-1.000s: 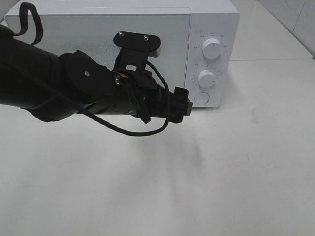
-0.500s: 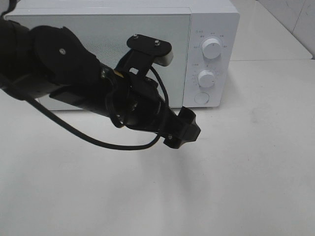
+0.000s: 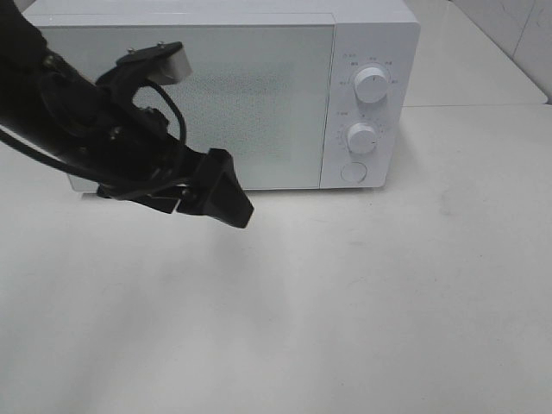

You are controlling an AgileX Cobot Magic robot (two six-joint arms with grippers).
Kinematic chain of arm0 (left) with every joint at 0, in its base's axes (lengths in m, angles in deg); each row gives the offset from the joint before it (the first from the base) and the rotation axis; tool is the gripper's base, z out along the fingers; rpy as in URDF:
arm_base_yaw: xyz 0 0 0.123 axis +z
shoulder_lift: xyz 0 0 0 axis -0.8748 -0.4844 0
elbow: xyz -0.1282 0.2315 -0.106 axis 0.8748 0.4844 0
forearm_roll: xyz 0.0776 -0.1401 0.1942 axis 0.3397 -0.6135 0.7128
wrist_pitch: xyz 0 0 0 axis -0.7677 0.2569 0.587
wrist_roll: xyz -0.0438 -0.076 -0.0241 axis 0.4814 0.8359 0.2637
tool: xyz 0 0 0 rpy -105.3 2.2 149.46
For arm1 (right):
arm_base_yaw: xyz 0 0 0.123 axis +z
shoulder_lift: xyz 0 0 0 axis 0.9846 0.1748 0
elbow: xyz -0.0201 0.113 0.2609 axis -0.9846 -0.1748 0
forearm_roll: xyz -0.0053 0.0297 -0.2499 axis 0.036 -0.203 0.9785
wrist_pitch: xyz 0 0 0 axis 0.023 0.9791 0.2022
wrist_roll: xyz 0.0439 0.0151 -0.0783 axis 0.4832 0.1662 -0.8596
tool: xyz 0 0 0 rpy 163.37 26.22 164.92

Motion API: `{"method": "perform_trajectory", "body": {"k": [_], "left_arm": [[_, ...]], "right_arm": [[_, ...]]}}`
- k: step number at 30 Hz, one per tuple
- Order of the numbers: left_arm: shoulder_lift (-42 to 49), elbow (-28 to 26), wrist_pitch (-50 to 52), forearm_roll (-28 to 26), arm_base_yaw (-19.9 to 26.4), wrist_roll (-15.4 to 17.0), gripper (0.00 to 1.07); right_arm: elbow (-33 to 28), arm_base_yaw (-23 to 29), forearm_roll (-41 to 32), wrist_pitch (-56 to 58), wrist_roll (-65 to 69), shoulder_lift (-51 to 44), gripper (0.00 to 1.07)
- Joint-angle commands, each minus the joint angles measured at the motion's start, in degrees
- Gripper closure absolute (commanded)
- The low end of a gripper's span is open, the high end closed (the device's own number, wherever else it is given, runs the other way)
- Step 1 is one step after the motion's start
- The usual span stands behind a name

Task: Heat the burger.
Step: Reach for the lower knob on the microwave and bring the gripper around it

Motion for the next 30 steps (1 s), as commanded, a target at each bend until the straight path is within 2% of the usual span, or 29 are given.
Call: {"method": "perform_trajectory", "body": {"k": [1, 2, 3, 4, 5, 6, 7, 13, 21, 26, 30], "left_arm": [[3.3, 0.1, -5.4, 6.5, 3.4, 7.8, 0.03], [3.8, 0.1, -6.5, 8.1, 4.0, 9.3, 0.03], [3.8, 0.1, -6.5, 8.1, 4.0, 9.3, 0.03], [4.8, 0.1, -9.2, 11.9, 5.7, 12.8, 0.03], [5.3, 0.1, -10.3, 13.1, 6.3, 14.2, 0.03], [5.3, 0.1, -10.3, 13.1, 6.3, 14.2, 0.03], [6.4, 0.1, -12.4, 16.2, 7.9, 16.4, 0.03], [9.0, 0.1, -16.8, 21.1, 12.5, 19.9, 0.03], [9.2, 1.4, -20.6, 23.7, 18.2, 20.6, 0.03], [11.5, 5.0, -20.8, 25.2, 24.4, 20.2, 0.03], [13.2, 6.4, -21.8, 26.4, 27.3, 20.2, 0.03]], "right_arm": [[0.0, -0.5, -0.1, 0.0, 0.2, -1.5, 0.31], [0.0, -0.5, -0.1, 0.0, 0.2, -1.5, 0.31], [0.0, -0.5, -0.1, 0.0, 0.2, -1.5, 0.31], [0.0, -0.5, -0.1, 0.0, 0.2, -1.5, 0.31], [0.0, -0.5, -0.1, 0.0, 0.2, -1.5, 0.31], [0.0, -0.5, -0.1, 0.0, 0.2, -1.5, 0.31], [0.0, -0.5, -0.1, 0.0, 0.2, -1.5, 0.31], [0.0, -0.5, -0.1, 0.0, 0.2, -1.5, 0.31], [0.0, -0.5, -0.1, 0.0, 0.2, -1.5, 0.31], [0.0, -0.5, -0.1, 0.0, 0.2, -1.5, 0.31], [0.0, -0.5, -0.1, 0.0, 0.2, -1.5, 0.31]]}}
